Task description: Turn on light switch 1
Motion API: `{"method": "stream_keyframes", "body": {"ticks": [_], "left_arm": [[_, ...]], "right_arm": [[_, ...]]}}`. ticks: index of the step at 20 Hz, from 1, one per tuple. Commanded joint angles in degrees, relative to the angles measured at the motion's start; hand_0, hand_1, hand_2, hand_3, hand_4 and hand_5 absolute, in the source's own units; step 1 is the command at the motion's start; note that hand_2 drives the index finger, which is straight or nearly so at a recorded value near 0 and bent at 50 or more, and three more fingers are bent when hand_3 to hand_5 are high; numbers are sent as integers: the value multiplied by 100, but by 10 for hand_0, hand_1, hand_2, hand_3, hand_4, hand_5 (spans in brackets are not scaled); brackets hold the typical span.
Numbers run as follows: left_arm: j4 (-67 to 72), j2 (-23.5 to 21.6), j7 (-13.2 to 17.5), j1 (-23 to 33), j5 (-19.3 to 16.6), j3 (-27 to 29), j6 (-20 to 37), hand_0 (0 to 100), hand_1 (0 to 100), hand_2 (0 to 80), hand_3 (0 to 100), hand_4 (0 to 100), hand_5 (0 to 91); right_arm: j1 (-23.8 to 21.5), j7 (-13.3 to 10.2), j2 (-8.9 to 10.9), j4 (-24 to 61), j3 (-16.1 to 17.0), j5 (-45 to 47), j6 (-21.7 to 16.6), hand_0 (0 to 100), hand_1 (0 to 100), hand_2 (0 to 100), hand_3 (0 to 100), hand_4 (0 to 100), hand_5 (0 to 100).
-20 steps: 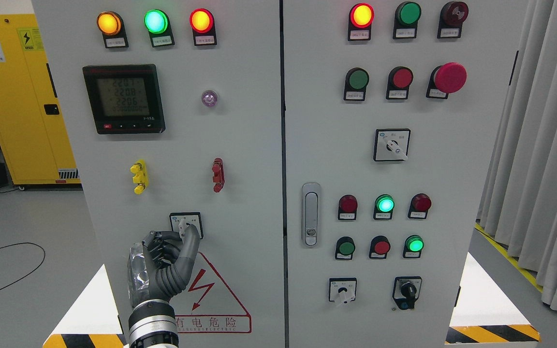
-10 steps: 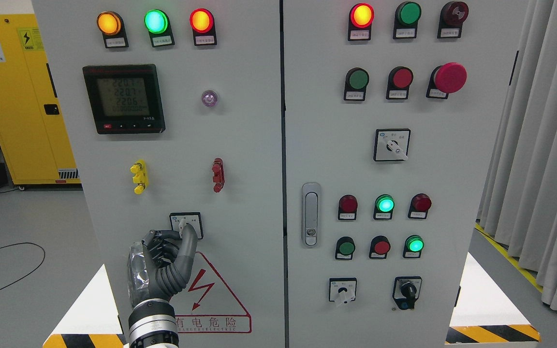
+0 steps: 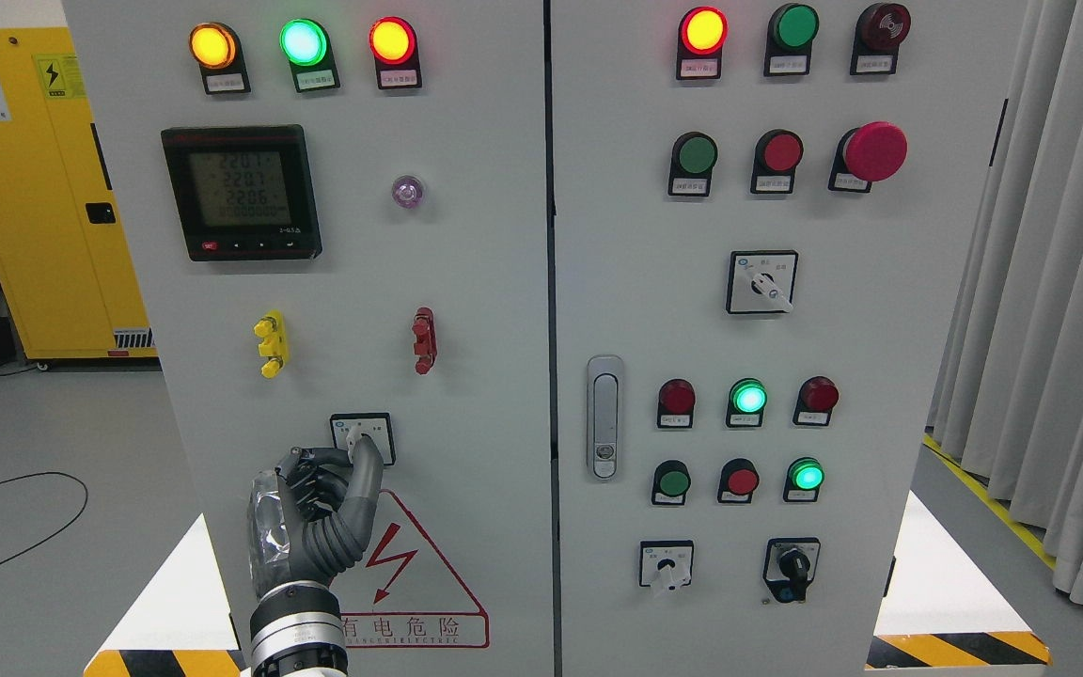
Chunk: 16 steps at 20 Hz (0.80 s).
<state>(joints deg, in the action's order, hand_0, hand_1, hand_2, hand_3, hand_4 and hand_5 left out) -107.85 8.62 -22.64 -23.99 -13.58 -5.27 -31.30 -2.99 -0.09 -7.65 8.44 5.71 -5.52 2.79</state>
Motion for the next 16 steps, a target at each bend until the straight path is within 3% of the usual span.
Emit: {"method": "stream_keyframes", "body": {"ticks": [1,9,16], "left_arm": [[9,-1,6,0,13,-1,-7,566,588,604,910,895,800],[9,-1,6,0,22,-1,-7,582,577,645,916,899,804],[9,-1,6,0,22,-1,-16,504,549,668,932,901,804]], "right_arm": [[0,1,0,0,0,-1,2,0,500,40,0,0,0],[0,1,0,0,0,-1,2,0,500,40,0,0,0],[0,1,0,0,0,-1,2,0,500,40,0,0,0]]}}
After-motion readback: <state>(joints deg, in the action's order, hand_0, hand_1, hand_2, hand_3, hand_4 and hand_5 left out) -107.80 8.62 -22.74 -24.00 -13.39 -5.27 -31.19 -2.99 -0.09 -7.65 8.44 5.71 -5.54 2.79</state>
